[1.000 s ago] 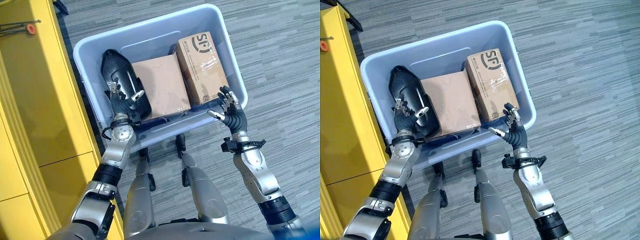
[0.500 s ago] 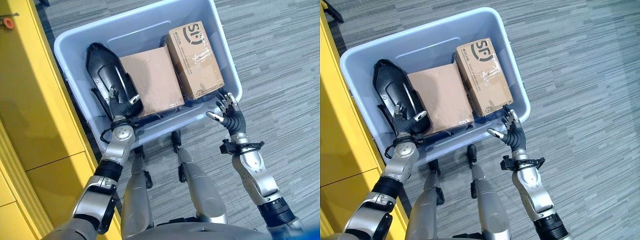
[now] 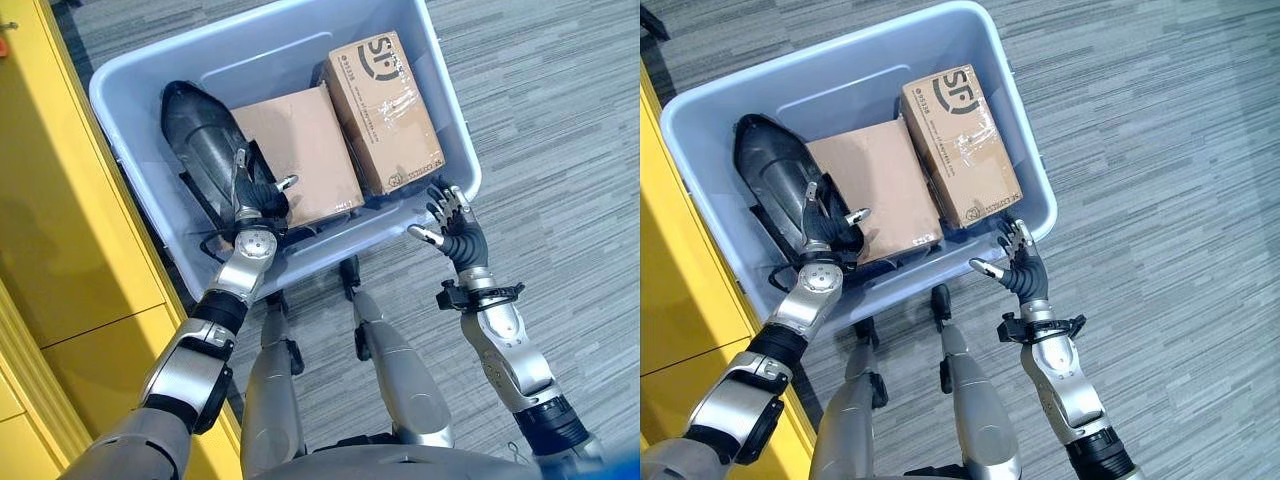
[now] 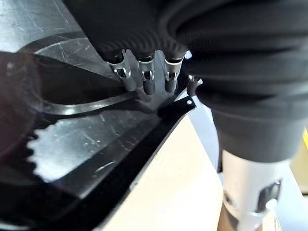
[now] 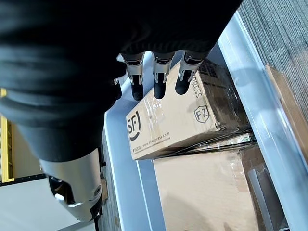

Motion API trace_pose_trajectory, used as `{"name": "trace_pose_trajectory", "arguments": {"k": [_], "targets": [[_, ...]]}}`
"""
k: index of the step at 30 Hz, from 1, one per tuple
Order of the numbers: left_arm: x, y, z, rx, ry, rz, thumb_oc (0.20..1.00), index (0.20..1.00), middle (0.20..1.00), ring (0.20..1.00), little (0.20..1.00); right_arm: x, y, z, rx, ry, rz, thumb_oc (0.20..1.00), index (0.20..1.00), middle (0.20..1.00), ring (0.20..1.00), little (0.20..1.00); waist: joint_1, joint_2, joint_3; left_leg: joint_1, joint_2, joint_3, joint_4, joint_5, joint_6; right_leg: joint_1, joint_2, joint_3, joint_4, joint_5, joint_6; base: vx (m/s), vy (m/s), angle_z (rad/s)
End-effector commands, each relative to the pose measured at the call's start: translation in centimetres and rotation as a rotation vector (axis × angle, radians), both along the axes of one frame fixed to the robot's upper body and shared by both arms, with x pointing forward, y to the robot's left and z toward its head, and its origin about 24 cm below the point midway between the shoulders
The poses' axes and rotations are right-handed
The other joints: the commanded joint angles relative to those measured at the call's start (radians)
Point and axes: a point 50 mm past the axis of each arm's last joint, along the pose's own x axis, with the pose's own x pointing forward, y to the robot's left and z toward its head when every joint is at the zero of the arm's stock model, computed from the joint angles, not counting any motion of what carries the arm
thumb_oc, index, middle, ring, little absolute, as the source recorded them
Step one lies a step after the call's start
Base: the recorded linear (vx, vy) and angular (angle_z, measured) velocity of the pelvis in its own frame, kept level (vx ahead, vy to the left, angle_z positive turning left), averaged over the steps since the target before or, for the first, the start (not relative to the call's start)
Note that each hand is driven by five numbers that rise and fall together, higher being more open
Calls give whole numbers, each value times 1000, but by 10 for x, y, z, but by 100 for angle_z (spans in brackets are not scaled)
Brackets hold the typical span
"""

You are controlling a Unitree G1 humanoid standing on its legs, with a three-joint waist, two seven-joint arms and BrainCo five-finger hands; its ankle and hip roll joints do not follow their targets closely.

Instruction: Move parts from the plastic box to the shelf.

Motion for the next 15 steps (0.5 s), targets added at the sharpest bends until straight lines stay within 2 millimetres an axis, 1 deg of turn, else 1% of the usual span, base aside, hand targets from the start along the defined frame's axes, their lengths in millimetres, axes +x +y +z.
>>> {"name": "trace_pose_trajectory", "arguments": {"k": [1,4,10,12,13,15], "targets": [[-1,-13,-15,112,75,-97,1000,1000,1000,1000,1000,-11,-8,25,72,-143,-12,1000,1000,1000,1000,1000,-14,-20,-22,40,27,-107,5,-36,-53,9,-48,-37,5,-32,100,29,2,-12],[-5,-23,-20,139,85,-151,1000,1000,1000,1000,1000,-11,-10,25,64,-145,-18,1000,1000,1000,1000,1000,-12,-11,-25,42,25,-110,5,-38,-51,13,-50,-38,5,-36,101,17,3,-6],[-12,-33,-39,152,152,-203,1000,1000,1000,1000,1000,-11,-12,23,61,-141,-23,1000,1000,1000,1000,1000,-7,0,-30,45,21,-118,5,-42,-49,19,-54,-44,5,-42,101,0,0,0],[-15,-36,-42,151,160,-222,1000,1000,1000,1000,1000,-11,-13,23,59,-141,-32,1000,1000,1000,1000,1000,-4,4,-30,46,19,-121,5,-43,-48,22,-55,-45,5,-43,101,0,0,0],[-19,-38,-48,152,175,-240,1000,1000,1000,1000,1000,-12,-14,23,56,-143,-37,1000,1000,1000,1000,1000,0,7,-31,49,18,-123,5,-46,-47,25,-56,-46,5,-45,101,0,0,0],[-23,-39,-46,158,162,-264,1000,1000,1000,1000,1000,-12,-16,24,52,-148,-43,1000,1000,1000,1000,1000,5,11,-32,51,16,-125,5,-48,-45,29,-57,-47,5,-47,101,0,0,0]]}}
